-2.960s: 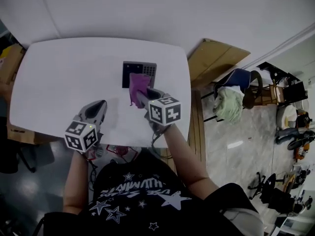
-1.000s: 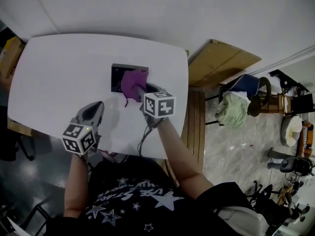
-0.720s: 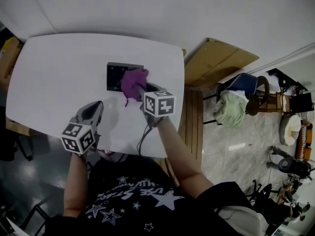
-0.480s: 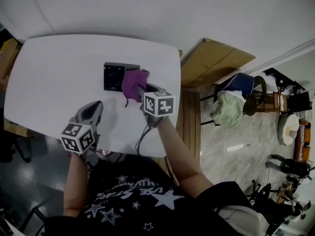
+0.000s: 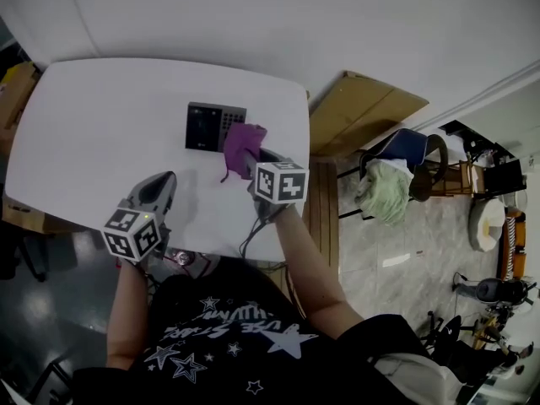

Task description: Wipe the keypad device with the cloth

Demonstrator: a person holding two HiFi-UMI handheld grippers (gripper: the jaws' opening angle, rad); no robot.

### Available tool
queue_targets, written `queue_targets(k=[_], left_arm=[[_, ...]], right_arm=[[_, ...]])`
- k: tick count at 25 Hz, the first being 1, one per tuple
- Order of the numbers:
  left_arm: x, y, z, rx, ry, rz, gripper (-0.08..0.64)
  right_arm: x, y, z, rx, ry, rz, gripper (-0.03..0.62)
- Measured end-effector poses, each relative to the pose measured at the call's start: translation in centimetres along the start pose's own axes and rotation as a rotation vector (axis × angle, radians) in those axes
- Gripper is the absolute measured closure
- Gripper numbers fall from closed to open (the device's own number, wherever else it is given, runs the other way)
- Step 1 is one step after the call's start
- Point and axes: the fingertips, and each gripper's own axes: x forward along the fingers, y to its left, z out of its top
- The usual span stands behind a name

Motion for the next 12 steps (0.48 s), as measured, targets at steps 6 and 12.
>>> queue_targets(k=[6,12], left_arm=[[-3.0,0.3,-0.2,0.017,-0.008,-0.064,0.551],[-7.2,0.3,-0.3,0.030,-0.029,-0.126,0.551]], right_arm=[[-2.5,2.8,-0.1,-0.011,-0.050,-0.053,0.495],[-5.3,7.1,-1.2,-0.007,-0.084,-0.089,0.495]])
